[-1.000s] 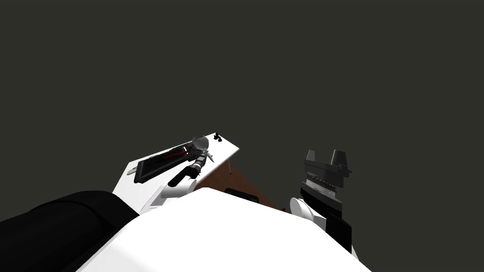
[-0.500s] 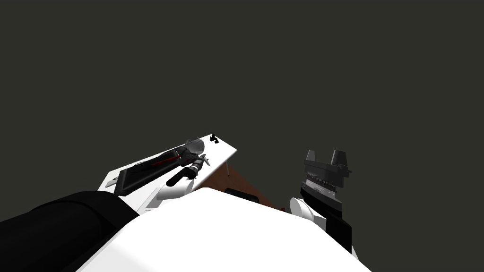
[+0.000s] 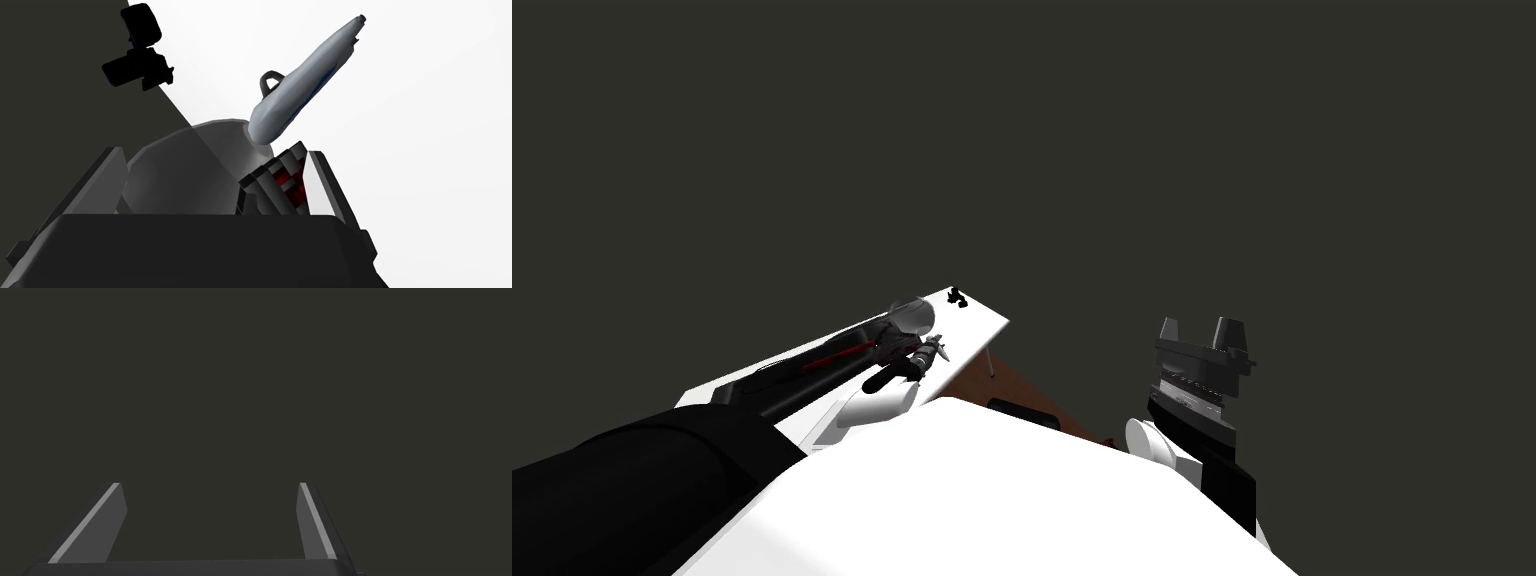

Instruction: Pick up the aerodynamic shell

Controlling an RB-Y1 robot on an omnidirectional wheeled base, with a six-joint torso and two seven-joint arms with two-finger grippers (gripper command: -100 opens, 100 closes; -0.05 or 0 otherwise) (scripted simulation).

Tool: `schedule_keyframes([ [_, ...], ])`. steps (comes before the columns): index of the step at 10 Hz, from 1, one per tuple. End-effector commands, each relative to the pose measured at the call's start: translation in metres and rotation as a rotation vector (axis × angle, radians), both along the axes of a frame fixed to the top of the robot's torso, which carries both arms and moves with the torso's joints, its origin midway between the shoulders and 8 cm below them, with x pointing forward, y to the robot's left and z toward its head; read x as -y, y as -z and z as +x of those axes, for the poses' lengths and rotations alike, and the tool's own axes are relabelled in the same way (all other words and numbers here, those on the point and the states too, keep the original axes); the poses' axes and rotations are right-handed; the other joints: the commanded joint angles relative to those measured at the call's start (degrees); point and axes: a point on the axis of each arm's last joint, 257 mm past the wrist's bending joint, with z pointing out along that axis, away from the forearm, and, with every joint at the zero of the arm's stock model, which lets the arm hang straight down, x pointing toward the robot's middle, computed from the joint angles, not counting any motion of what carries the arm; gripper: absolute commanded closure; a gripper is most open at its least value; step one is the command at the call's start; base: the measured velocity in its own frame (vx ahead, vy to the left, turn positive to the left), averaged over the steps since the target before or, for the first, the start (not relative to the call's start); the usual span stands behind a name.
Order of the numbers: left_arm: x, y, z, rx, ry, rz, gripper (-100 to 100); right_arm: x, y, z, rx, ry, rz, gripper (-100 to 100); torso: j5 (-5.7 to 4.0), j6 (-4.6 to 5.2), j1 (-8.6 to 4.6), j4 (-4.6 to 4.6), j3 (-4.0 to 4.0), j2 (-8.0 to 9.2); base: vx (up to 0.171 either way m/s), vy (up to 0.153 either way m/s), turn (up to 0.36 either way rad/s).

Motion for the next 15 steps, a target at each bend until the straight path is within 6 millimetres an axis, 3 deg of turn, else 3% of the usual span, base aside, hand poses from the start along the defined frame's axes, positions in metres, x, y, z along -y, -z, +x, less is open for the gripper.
schedule_keyframes([
  [1, -0.011, 0.013, -0.016, -0.061, -0.031, -0.006, -100, 0.000, 0.000, 0.000, 0.000, 0.000, 0.000, 0, 0.00, 0.00, 0.00, 0.00, 0.00, 0.00, 0.086, 0.033, -0.210],
  [4, -0.016, 0.025, -0.031, -0.121, -0.055, -0.019, -100, 0.000, 0.000, 0.000, 0.000, 0.000, 0.000, 0, 0.01, -0.01, 0.04, 0.00, 0.00, 0.01, 0.051, 0.030, -0.069],
  [11, -0.035, 0.066, -0.095, -0.337, -0.143, -0.064, -100, 0.000, 0.000, 0.000, 0.000, 0.000, 0.000, 0, -0.01, -0.02, -0.02, 0.00, 0.01, 0.03, 0.058, 0.027, -0.106],
  [12, -0.036, 0.061, -0.087, -0.317, -0.137, -0.058, -100, 0.000, 0.000, 0.000, 0.000, 0.000, 0.000, 0, 0.00, -0.02, -0.03, 0.01, 0.04, 0.07, 0.013, 0.010, -0.011],
  [13, -0.036, 0.062, -0.089, -0.323, -0.138, -0.059, 0, 0.000, 0.000, 0.000, 0.000, 0.000, 0.000, 0, -0.02, -0.03, -0.07, 0.03, 0.07, 0.14, 0.000, 0.000, 0.000],
  [14, -0.038, 0.066, -0.090, -0.322, -0.154, -0.063, -100, 0.000, 0.000, 0.000, 0.000, 0.000, 0.000, 0, -0.02, -0.03, -0.10, 0.04, 0.10, 0.19, -0.013, 0.012, -0.123],
  [15, -0.040, 0.068, -0.091, -0.322, -0.162, -0.064, -100, 0.000, 0.000, 0.000, 0.000, 0.000, 0.000, 0, -0.02, -0.01, -0.07, 0.05, 0.14, 0.25, -0.026, 0.022, -0.111],
])
